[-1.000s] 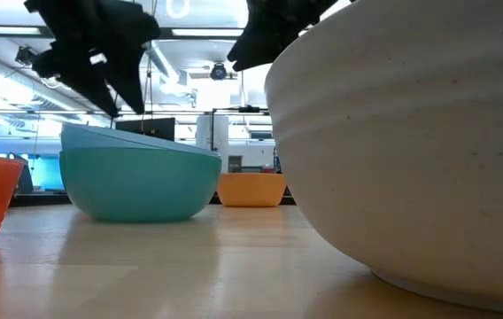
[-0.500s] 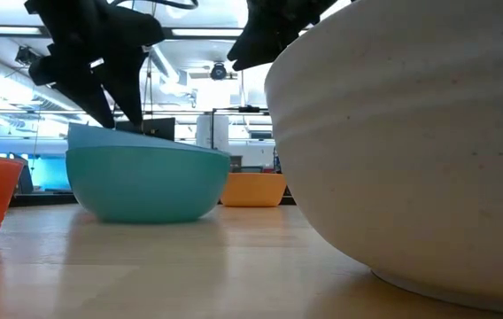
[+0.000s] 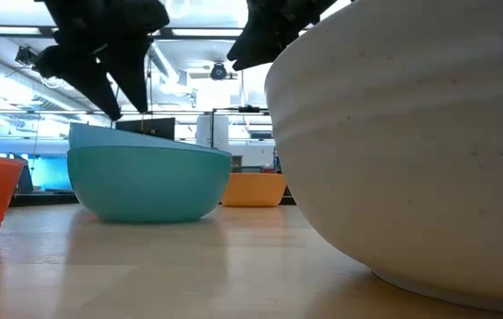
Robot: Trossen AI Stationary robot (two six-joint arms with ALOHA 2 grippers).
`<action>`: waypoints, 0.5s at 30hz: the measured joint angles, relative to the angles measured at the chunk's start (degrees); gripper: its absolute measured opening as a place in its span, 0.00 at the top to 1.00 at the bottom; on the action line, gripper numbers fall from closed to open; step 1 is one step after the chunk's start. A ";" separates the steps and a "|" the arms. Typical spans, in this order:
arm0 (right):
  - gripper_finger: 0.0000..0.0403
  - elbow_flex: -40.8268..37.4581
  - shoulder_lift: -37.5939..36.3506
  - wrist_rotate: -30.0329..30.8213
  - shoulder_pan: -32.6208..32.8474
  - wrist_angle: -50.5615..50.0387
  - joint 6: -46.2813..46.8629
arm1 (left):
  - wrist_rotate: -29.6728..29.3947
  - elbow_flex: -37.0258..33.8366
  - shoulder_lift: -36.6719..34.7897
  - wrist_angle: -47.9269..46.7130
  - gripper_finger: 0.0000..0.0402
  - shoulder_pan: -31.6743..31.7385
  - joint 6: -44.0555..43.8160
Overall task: Nest bowls inside each other
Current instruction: Stack the light blue bowl on top of the light green bowl
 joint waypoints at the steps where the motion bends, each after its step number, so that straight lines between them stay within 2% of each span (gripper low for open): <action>1: 0.76 0.00 0.00 -0.02 0.00 0.00 0.00 | 0.16 0.00 0.01 -0.67 0.30 0.00 -0.11; 15: 0.76 0.00 0.00 -0.02 0.26 0.00 0.01 | 2.60 0.00 2.50 -1.38 0.30 -0.09 -0.33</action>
